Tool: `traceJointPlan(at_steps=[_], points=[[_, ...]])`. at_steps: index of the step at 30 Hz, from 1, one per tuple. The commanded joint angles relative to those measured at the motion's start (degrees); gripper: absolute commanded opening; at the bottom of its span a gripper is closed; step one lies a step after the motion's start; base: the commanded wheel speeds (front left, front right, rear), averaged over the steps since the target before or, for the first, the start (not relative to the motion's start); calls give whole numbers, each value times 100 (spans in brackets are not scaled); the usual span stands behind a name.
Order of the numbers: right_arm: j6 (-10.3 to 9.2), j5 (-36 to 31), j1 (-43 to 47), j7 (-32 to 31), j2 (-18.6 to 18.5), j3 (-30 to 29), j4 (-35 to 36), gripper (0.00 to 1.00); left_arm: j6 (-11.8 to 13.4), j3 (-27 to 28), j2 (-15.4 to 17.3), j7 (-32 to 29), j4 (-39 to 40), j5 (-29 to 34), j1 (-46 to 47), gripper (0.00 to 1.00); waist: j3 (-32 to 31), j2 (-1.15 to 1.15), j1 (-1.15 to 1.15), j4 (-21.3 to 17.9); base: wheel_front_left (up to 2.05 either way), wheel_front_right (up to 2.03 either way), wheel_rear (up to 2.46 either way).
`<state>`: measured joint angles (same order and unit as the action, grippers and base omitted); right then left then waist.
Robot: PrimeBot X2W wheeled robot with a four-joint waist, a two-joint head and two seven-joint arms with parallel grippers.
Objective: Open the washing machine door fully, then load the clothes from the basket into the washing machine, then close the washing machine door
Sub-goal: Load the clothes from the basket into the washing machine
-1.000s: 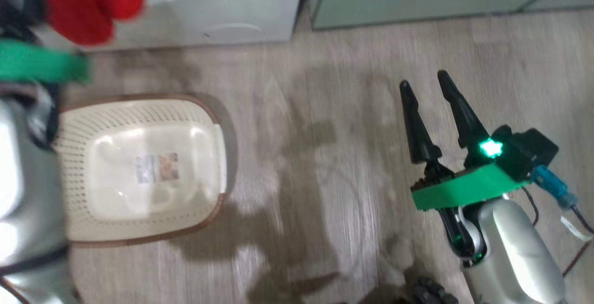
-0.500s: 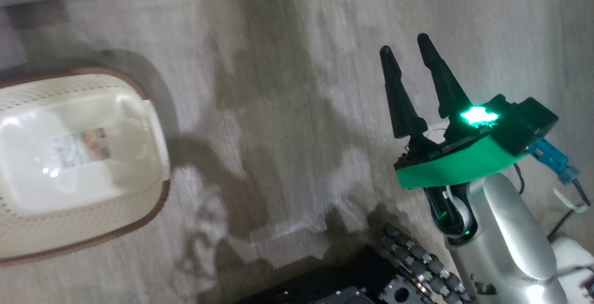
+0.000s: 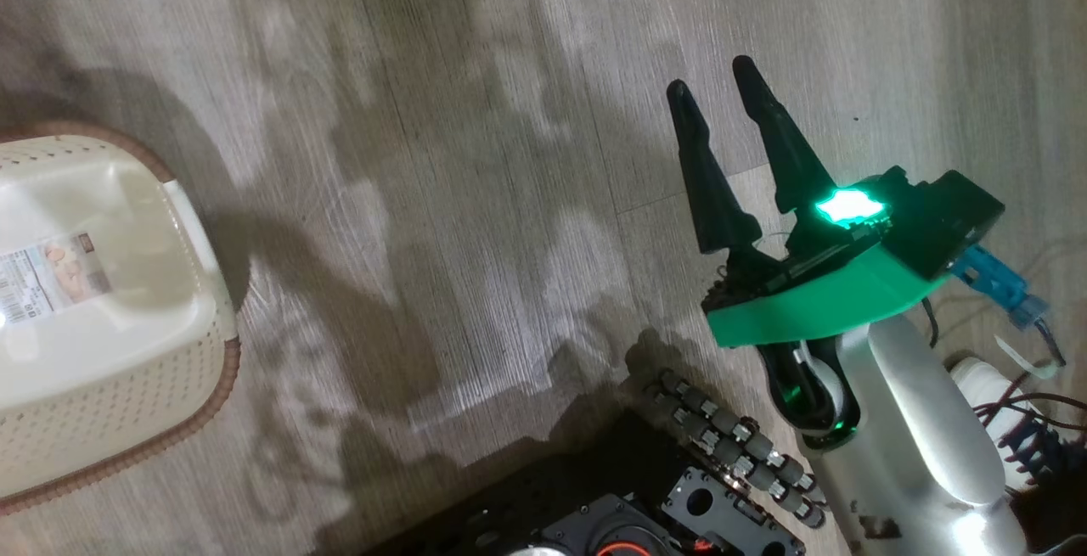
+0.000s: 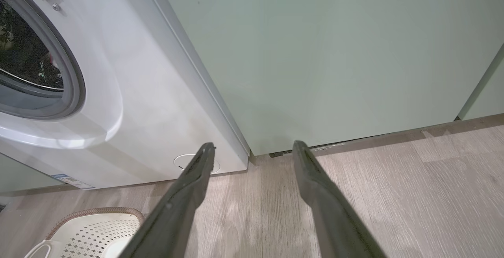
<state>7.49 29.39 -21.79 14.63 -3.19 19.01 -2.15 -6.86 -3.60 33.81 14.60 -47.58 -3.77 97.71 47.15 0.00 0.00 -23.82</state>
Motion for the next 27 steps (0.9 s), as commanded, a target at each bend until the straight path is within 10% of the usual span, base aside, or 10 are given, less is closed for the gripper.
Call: traceJointPlan(at_steps=[1, 24, 25, 27], points=[[0, 44, 32, 37, 31, 123, 152, 100, 24, -60, 150, 36, 97, 48, 60, 0, 17, 0, 0, 16, 0, 0, 0], [0, 42, -95, 37, 31, 191, 210, 100, 50, -583, 63, 40, -1182, 170, -32, 0, 237, 0, 0, -57, 0, 0, 0], [0, 48, -99, 37, 31, 200, 205, 100, 55, -595, 59, 40, -1169, 169, -22, 21, 234, 0, 0, -60, 0, 0, 0], [0, 65, -110, 37, 31, 213, 201, 100, 90, -607, 62, 40, -1123, 166, -21, 98, 220, 0, 0, -66, 0, 0, 0]])
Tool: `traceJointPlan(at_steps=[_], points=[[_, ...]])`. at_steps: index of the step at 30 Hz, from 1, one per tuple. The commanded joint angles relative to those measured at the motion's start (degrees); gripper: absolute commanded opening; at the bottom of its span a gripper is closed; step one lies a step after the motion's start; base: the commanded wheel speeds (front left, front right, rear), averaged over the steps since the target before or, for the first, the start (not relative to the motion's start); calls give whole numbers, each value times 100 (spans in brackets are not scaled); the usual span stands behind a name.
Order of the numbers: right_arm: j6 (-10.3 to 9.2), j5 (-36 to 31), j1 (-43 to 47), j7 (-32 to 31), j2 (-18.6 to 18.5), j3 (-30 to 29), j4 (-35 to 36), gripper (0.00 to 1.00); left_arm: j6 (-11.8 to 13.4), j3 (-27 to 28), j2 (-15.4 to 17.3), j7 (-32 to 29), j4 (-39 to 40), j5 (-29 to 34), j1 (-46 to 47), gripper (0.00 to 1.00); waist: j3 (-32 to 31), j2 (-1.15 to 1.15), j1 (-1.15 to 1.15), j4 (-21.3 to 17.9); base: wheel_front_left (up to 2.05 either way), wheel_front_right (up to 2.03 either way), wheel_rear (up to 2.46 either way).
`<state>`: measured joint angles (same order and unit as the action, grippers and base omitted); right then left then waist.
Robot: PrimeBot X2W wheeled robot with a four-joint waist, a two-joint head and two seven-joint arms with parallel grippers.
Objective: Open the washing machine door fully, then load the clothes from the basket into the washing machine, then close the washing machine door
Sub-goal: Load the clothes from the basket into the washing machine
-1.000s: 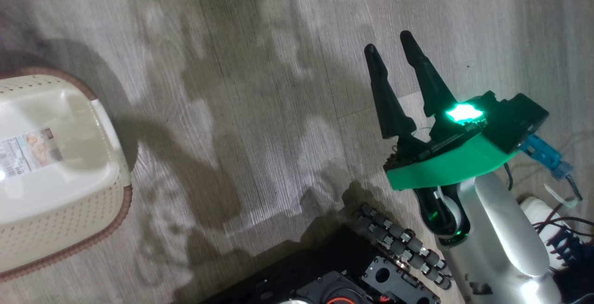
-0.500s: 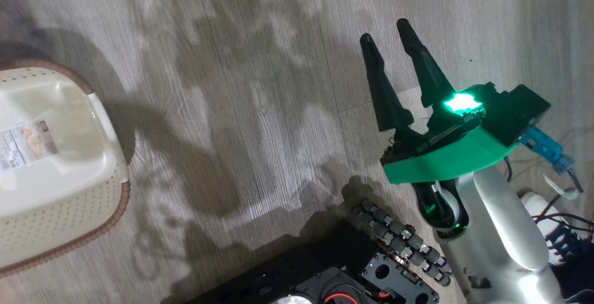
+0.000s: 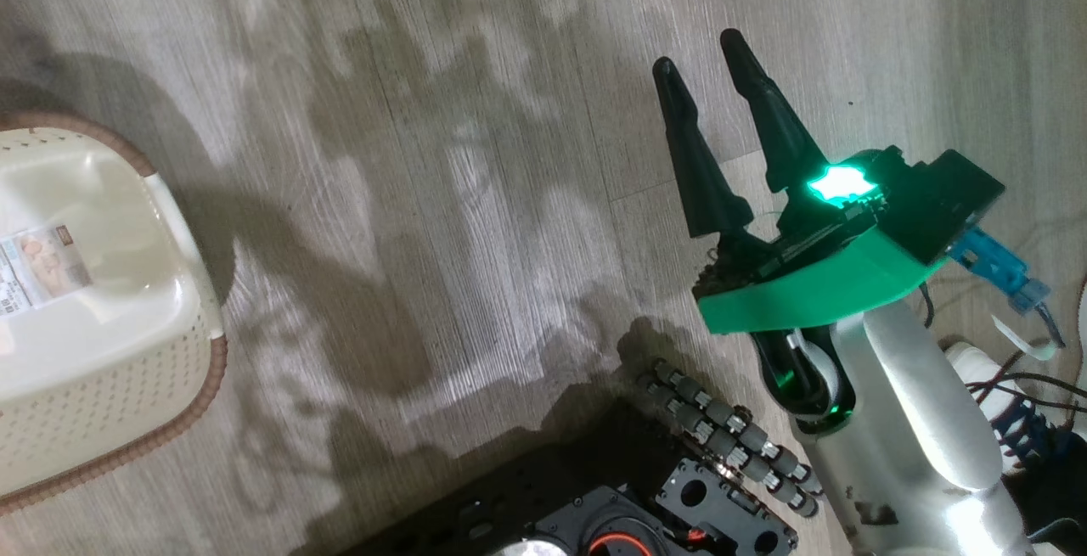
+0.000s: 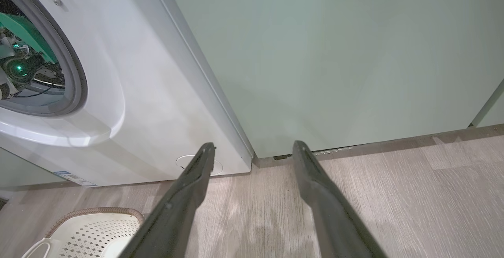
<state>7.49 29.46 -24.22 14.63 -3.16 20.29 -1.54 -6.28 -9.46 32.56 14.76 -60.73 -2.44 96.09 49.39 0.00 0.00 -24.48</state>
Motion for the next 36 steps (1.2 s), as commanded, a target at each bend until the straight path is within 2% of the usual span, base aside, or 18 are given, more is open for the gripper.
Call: traceJointPlan(at_steps=[1, 10, 21, 36], points=[[0, 64, 130, 37, 28, 88, 137, 100, 44, -22, 187, 23, 207, 24, 128, 100, -18, 0, 0, 0, 0, 0, 0], [0, -51, 173, 37, 28, 3, 38, 100, 52, 21, 105, 24, 312, -176, -257, 100, -366, 0, 0, 108, 0, 0, 0], [0, -460, 278, 37, 28, -248, -98, 100, -37, 95, -236, 24, 661, -538, -1372, 100, -1158, 0, 0, 620, 0, 0, 0], [0, -1100, 867, 37, 13, -738, -425, 100, -108, 145, -1170, 24, 1762, -1017, -4134, 100, -2955, 0, 0, 1589, 0, 0, 0]])
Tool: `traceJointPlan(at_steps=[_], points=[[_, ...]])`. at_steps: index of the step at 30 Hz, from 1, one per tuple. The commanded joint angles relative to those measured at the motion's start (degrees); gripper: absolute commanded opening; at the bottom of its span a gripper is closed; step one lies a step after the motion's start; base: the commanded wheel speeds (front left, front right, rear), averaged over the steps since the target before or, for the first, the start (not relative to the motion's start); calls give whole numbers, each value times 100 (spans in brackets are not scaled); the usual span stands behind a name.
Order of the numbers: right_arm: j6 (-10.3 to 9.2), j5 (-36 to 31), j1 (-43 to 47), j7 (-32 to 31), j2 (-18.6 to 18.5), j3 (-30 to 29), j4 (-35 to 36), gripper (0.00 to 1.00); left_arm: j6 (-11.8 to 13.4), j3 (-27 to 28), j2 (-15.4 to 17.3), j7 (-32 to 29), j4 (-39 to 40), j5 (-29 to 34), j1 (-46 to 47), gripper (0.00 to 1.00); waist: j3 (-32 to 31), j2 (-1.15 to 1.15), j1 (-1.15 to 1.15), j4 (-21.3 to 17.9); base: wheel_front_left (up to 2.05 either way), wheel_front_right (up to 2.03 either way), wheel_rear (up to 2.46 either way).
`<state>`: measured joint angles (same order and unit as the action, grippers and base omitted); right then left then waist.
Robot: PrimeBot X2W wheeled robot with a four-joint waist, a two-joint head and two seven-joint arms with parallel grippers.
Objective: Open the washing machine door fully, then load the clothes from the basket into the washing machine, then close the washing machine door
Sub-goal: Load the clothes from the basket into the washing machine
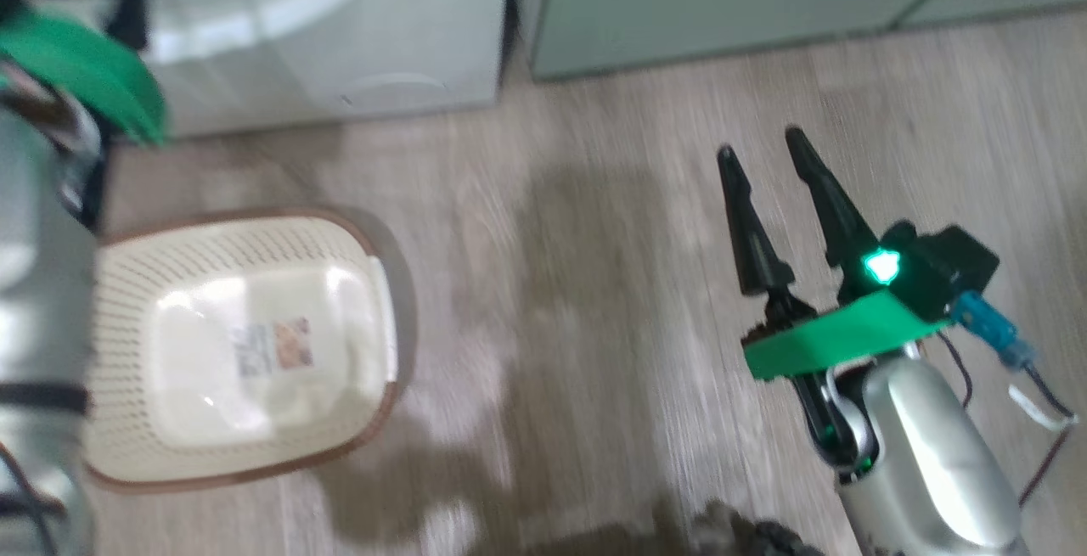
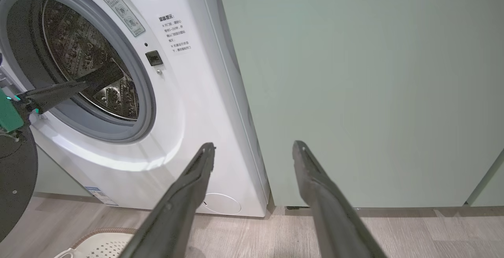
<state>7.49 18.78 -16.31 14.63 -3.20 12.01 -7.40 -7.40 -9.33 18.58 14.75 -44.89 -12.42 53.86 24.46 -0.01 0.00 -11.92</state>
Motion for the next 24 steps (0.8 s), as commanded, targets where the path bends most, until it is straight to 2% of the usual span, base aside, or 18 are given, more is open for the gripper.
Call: traceJointPlan(at_steps=[1, 10, 18, 24], points=[[0, -48, 139, 37, 3, 62, 144, 100, 2, 134, 163, 25, 278, -43, -119, 100, -590, 1, 0, 386, 0, 0, 0], [0, -89, 659, 37, -100, -61, 94, 100, 9, 249, -418, 25, 1307, -113, -1936, 100, -1586, 1, 0, 680, 0, 0, 0], [0, -65, 1042, 37, -165, -143, 64, 100, 257, 499, -917, 25, 2227, 19, -3408, 100, -2286, 1, 0, 765, 0, 0, 0], [0, -64, 1282, 37, -178, -290, 118, 100, 478, 623, -1193, 25, 2833, 307, -4106, 100, -2499, 1, 0, 872, 0, 0, 0]])
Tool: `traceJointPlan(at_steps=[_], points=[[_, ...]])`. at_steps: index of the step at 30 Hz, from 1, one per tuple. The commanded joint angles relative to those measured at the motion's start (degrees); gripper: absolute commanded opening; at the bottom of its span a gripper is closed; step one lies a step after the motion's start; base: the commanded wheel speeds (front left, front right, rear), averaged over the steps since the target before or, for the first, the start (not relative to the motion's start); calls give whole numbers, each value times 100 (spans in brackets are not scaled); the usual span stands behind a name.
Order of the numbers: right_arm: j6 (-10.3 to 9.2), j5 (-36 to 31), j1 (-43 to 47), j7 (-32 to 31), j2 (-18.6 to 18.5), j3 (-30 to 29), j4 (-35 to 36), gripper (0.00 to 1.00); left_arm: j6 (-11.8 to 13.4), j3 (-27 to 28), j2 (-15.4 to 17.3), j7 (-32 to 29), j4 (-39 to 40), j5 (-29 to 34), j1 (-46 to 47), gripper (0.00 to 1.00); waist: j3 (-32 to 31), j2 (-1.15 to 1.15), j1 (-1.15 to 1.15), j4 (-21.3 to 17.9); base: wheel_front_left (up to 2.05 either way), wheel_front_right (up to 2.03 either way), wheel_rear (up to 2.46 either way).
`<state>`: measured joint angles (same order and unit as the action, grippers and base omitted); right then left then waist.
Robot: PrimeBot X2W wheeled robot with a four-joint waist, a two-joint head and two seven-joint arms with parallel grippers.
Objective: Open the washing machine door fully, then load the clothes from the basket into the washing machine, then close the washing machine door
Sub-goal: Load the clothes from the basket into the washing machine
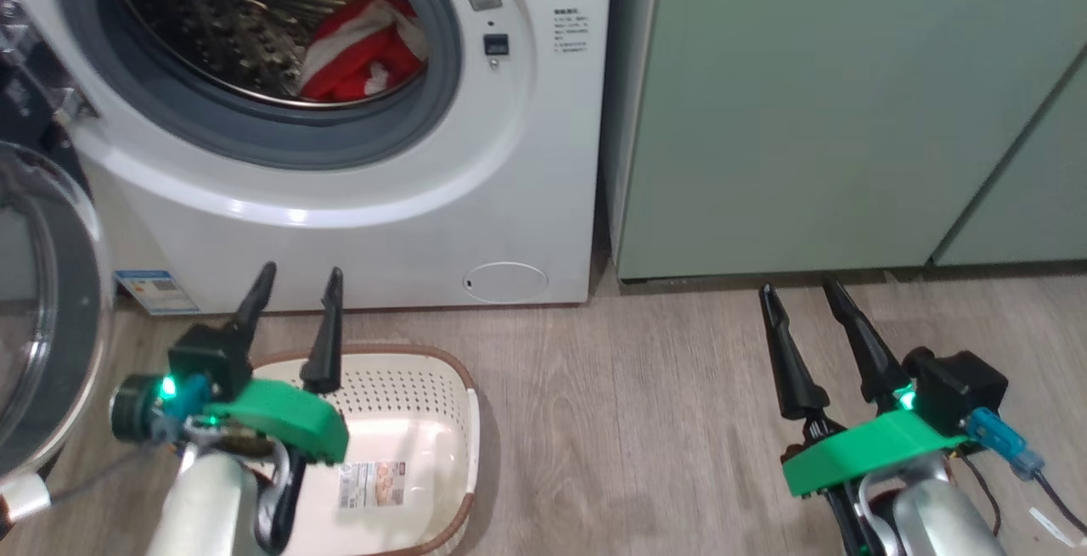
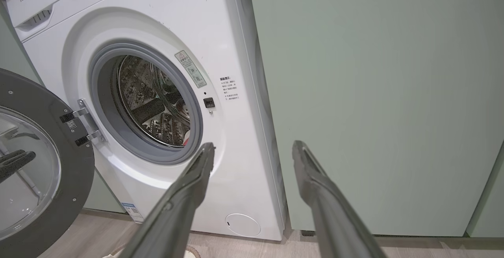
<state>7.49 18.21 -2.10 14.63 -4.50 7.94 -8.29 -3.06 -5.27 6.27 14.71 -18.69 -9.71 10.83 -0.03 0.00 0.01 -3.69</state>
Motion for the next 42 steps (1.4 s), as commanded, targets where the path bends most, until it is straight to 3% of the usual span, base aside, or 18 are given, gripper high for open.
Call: traceJointPlan(at_steps=[1, 14, 42], points=[[0, -9, -111, 37, -40, 106, 216, 100, 52, 226, -6, 29, 292, 59, 101, 100, -70, 0, -1, 60, 0, 0, 0], [0, 7, -3, 37, 59, 57, 255, 100, -131, 277, -299, 29, 809, 51, -630, 100, -215, 0, -1, 127, 0, 0, 0], [0, -23, 26, 37, 136, 39, 250, 100, 33, -50, -338, 29, 903, -102, -728, 100, -234, 0, -1, 111, 0, 0, 0]])
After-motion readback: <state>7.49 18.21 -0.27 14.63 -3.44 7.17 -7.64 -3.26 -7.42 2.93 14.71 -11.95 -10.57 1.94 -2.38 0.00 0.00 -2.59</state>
